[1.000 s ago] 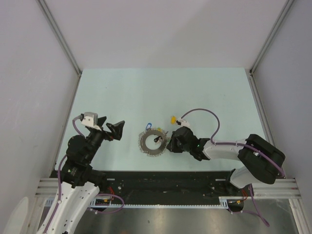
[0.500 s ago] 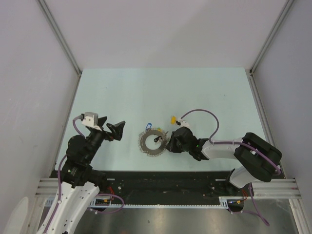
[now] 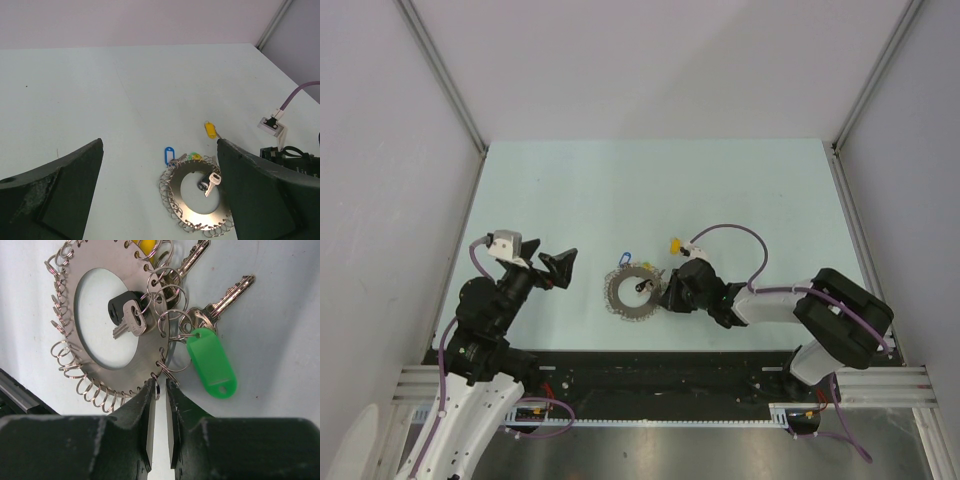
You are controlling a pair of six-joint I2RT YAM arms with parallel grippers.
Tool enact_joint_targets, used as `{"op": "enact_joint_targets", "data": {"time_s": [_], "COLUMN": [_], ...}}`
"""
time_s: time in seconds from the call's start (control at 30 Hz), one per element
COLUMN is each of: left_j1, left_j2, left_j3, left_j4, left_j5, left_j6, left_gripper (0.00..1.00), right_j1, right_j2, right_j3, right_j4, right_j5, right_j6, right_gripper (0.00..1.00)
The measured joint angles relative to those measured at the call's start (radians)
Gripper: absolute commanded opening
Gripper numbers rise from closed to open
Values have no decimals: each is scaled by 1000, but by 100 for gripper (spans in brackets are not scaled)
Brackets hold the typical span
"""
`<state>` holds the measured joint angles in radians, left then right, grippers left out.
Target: Put the keys on the keyring
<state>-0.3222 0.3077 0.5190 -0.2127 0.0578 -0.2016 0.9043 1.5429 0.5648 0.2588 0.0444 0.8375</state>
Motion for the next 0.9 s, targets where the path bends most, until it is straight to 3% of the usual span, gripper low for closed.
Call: {"op": "enact_joint_targets", "data": {"time_s": [0.13, 0.37, 0.67, 0.9], "left_j1": [0, 0, 0, 0], "left_j2": [3, 17, 46, 122], "left_j3": [0, 0, 0, 0], "left_j4": [0, 1, 26, 47], "left_j5": [1, 32, 176, 335], "left_j6": [0, 0, 3, 18], "left_gripper": [100, 100, 100, 100], "right_j1": [-2, -4, 50, 104], "right_j2": [3, -37, -142, -238], "right_j3": [0, 1, 174, 294], "right_j4": [8, -16, -221, -314], "right_j5": [-12, -40, -74, 16], "right_j6": [-3, -85, -490, -768], "right_gripper": [0, 0, 0, 0]}}
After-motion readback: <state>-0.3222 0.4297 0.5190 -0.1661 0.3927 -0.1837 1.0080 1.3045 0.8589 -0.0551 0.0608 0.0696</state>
